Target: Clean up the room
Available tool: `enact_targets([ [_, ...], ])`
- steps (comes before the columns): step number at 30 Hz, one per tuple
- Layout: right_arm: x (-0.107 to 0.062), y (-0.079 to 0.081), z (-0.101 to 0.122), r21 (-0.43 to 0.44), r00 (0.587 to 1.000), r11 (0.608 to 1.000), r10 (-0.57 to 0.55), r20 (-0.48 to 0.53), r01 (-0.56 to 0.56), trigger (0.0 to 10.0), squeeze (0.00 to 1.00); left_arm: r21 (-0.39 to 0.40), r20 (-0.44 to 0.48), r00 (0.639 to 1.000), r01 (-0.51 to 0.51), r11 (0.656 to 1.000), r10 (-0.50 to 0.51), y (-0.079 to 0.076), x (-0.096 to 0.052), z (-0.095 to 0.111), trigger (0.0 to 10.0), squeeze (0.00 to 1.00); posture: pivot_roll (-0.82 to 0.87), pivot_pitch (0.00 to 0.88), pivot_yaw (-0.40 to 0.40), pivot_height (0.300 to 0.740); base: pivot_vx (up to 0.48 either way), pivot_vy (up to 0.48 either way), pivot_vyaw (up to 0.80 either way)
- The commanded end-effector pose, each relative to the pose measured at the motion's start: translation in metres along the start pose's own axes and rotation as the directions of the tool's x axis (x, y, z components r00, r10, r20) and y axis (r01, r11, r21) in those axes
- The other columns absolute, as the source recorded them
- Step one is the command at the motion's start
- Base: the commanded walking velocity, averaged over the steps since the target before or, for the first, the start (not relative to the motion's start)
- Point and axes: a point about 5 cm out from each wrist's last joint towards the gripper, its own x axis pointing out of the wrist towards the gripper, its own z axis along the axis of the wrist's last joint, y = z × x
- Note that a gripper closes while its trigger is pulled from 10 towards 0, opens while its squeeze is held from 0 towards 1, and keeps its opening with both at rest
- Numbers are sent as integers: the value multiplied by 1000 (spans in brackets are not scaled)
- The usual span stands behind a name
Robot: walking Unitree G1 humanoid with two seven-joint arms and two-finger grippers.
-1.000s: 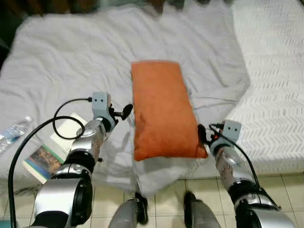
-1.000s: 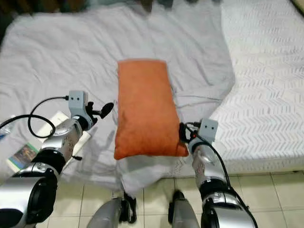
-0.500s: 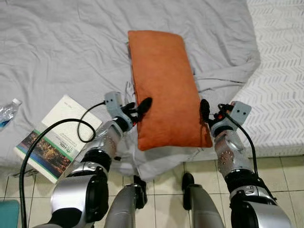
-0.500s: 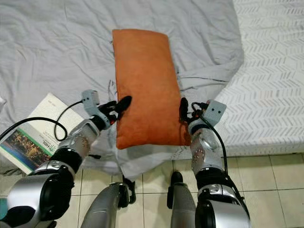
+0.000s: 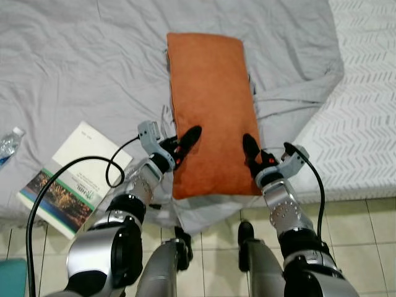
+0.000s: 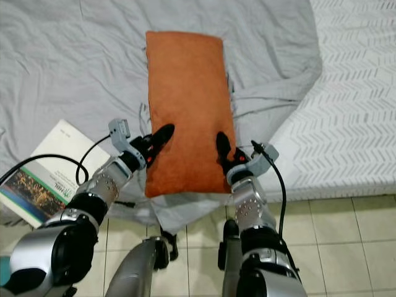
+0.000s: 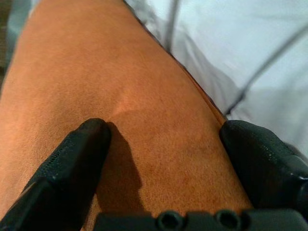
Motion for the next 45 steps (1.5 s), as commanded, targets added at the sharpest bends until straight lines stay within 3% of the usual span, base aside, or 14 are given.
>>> enact_targets([
  [1, -19, -22, -56, 87, 967, 989, -96, -235, 119, 10000, 0, -11, -104, 994, -18, 1000, 17, 2, -3, -23, 10000, 0, -24, 618, 126, 740, 0, 0, 0],
  [5, -20, -26, -57, 51, 958, 992, -97, -269, 114, 10000, 0, 43, -151, 988, -27, 999, 34, 5, -5, -27, 10000, 0, -18, 615, 126, 740, 0, 0, 0],
  [6, -22, -30, -56, -1, 951, 995, -96, -293, 100, 7373, 0, 87, -184, 982, -32, 996, 48, 7, -7, -28, 10000, 0, -14, 612, 126, 740, 0, 0, 0],
  [7, -22, -31, -57, -32, 945, 996, -90, -314, 84, 1020, 0, 106, -202, 978, -32, 994, 53, 8, -8, -29, 10000, 0, -13, 612, 125, 740, 0, 0, 0],
  [8, -22, -30, -58, -58, 940, 997, -71, -333, 55, 0, 0, 119, -223, 974, -23, 993, 49, 8, -8, -31, 10000, 0, -13, 610, 124, 740, 0, 0, 0],
  [12, -22, -24, -63, -151, 912, 987, -13, -410, -54, 0, 0, 140, -283, 959, 14, 990, 27, 8, -10, -37, 9059, 0, -11, 601, 121, 740, 0, 0, 0],
  [13, -22, -24, -64, -199, 896, 976, -11, -443, -86, 0, 0, 143, -301, 953, 21, 989, 24, 8, -11, -39, 6902, 0, -10, 597, 119, 740, 0, 0, 0],
  [14, -22, -24, -63, -238, 881, 964, -7, -473, -121, 0, 0, 150, -315, 948, 14, 989, 35, 9, -12, -40, 1451, 0, -10, 593, 117, 740, 0, 0, 0],
  [15, -22, -24, -63, -238, 881, 964, -7, -473, -121, 0, 0, 150, -315, 948, 14, 989, 35, 9, -12, -40, 1451, 0, -10, 593, 117, 740, 0, 0, 0],
  [16, -22, -27, -60, -290, 866, 944, -9, -499, -157, 0, 0, 162, -326, 944, 2, 987, 52, 12, -14, -41, 0, 0, -13, 587, 114, 740, 0, 0, 0],
  [37, -29, -50, -39, -338, 936, 941, -111, -333, -9, 0, 0, 323, -269, 952, -53, 945, 145, 32, -31, -36, 0, 0, -37, 479, 75, 740, 0, 0, 0],
  [41, -25, -45, -32, -378, 956, 926, -100, -277, -13, 0, 0, 482, -259, 958, 16, 876, 125, 31, -34, -30, 0, 0, -43, 385, 65, 740, 0, 0, 0],
  [42, -21, -35, -24, -422, 969, 906, -77, -233, -30, 0, 0, 573, -214, 973, 50, 818, 90, 25, -32, -14, 0, 0, -46, 329, 60, 740, 0, 0, 0],
  [45, -17, -28, -16, -466, 980, 884, -66, -187, -30, 0, 0, 638, -160, 985, 50, 769, 69, 19, -29, 3, 0, 0, -48, 269, 60, 740, 0, 0, 0],
])
